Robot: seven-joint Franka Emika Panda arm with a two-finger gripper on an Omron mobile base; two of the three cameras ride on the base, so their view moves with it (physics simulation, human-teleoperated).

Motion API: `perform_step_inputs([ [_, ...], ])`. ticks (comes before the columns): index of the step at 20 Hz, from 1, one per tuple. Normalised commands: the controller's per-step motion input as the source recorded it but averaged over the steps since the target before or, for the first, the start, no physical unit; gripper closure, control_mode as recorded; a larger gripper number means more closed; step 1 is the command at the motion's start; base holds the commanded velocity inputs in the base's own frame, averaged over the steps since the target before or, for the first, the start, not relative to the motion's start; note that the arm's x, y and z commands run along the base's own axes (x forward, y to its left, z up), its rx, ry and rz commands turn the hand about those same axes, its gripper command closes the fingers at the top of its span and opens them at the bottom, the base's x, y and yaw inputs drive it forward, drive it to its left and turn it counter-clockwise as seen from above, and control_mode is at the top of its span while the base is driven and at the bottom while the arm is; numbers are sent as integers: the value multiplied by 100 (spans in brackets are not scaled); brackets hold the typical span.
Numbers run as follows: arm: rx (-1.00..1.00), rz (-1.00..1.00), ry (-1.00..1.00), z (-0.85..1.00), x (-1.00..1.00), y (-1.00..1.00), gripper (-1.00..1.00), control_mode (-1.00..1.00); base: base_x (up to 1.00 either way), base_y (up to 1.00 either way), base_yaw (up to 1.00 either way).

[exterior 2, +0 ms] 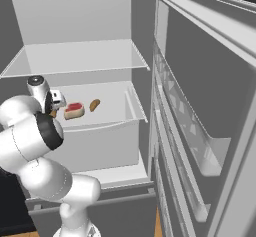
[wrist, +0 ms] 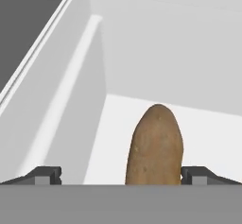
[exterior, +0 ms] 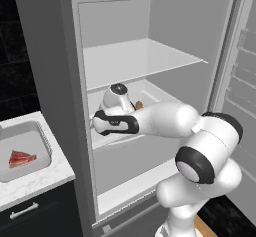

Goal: Place one sweet potato and one steak in each tupperware on the nearby counter, to pack two identical lunches.

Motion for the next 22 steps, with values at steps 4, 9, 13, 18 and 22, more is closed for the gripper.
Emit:
perform_step_inputs([
  [4,0,-1,0,-1,24,0,-100,-100,0,0,0],
  [9,0,-4,0,-45,12,0,-100,-100,0,0,0],
  [13,0,-3,0,-61,0,0,-100,-100,0,0,0],
  [18,2,0,0,-24,-2,0,-100,-100,0,0,0],
  [22,4,0,0,-18,-4,0,-100,-100,0,0,0],
])
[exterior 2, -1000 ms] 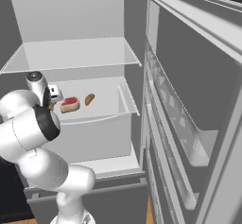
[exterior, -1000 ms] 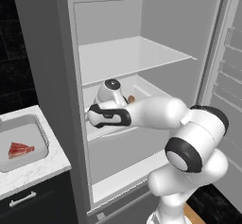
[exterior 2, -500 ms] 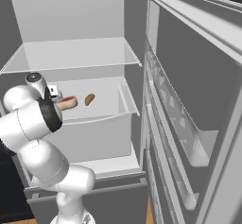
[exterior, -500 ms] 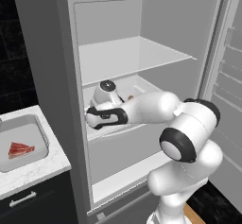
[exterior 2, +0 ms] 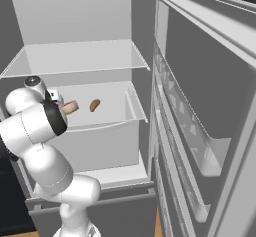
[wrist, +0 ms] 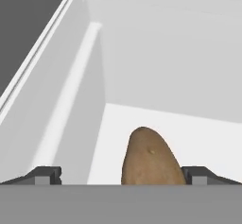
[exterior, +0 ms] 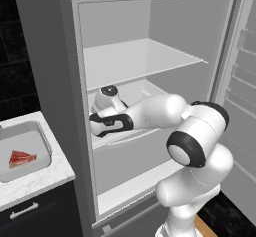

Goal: Place one sweet potato and one steak in each tupperware on the nearby counter, to pack two identical lunches.

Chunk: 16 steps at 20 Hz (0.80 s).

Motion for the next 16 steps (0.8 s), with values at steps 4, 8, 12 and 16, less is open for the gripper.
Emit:
perform_step_inputs([
  [4,2,0,0,-29,-4,0,-100,-100,0,0,0],
  [8,2,0,0,-17,-3,0,100,-100,0,0,0],
  [12,3,0,0,-17,-10,0,100,-100,0,0,0],
  [16,2,0,1,-14,0,0,100,-100,0,0,0],
])
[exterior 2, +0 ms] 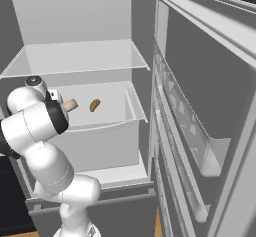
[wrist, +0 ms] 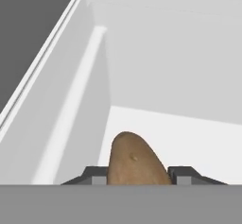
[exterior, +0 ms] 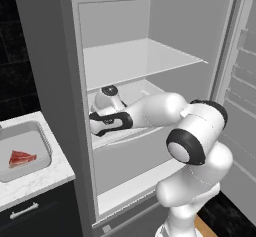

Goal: Place one sweet potato and one steak in each tupperware on the nearby counter, to pack two identical lunches.

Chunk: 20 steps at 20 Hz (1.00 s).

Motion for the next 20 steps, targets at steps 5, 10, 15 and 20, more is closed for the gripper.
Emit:
perform_step_inputs([
  [5,0,0,-1,-1,-28,-2,100,-100,0,0,0],
  [10,0,-1,-5,2,-59,-16,100,-100,0,0,0],
  [15,1,-6,-1,33,-55,-44,100,-100,0,0,0],
  [20,3,0,0,68,-62,-38,100,-100,0,0,0],
])
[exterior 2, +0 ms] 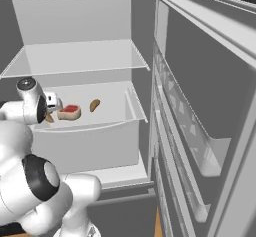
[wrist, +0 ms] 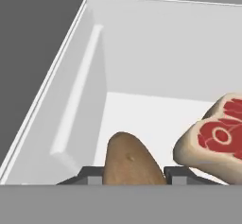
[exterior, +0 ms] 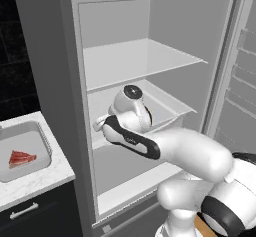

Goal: Place one sweet potato and one steak in each tupperware on the nearby counter, to pack two identical lunches.

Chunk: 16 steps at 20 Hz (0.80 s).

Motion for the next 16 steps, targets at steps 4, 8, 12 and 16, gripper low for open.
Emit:
perform_step_inputs([
  [4,5,-2,3,79,-85,-37,100,-100,0,0,0],
  [8,1,-12,3,55,-99,-53,100,-100,0,0,0],
  [12,0,-18,11,48,-94,-62,100,-100,0,0,0],
  [16,0,-19,16,77,-80,-72,100,-100,0,0,0],
])
